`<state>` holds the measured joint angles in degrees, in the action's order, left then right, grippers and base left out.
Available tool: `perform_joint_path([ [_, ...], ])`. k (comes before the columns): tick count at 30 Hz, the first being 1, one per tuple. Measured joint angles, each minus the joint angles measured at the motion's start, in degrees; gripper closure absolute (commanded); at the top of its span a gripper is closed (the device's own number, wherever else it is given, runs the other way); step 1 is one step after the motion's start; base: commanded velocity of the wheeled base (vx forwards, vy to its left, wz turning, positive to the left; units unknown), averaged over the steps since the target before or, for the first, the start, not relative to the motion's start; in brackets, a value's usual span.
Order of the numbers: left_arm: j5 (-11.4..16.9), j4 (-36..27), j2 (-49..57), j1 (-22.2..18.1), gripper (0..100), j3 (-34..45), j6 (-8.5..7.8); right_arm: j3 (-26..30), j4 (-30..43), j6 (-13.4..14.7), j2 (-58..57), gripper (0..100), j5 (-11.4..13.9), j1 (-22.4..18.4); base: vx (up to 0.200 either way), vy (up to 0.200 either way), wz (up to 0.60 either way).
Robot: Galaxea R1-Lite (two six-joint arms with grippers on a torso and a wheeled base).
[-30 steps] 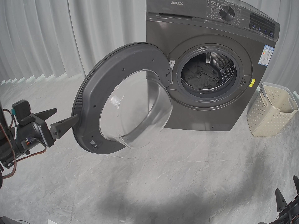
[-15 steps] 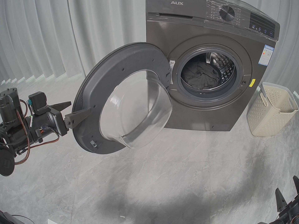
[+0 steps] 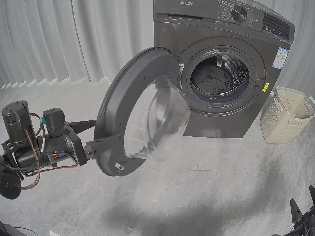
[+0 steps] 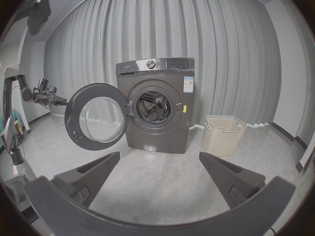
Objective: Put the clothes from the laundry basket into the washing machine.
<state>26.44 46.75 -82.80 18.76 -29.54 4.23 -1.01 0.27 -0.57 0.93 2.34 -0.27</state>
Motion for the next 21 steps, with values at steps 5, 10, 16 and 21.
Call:
perform_joint_path([
  [5,-0.04,0.44,2.67,2.56,0,3.02,1.24,0.00,-0.02,0.00,0.00,0,0.01,-0.02,0.000,0.000,0.00],
  [10,-0.52,0.49,3.32,3.15,0,3.89,1.38,0.00,0.00,-0.07,0.00,0,0.01,-0.06,0.000,0.000,0.00],
  [16,-3.32,2.11,0.79,4.91,0,2.43,1.32,0.00,0.00,-0.07,0.00,0,0.00,0.00,0.000,0.000,0.00],
  [21,-9.31,5.03,-3.19,9.55,0,-1.27,2.91,0.00,0.05,-0.09,0.00,0,0.01,0.00,0.000,0.000,0.00],
])
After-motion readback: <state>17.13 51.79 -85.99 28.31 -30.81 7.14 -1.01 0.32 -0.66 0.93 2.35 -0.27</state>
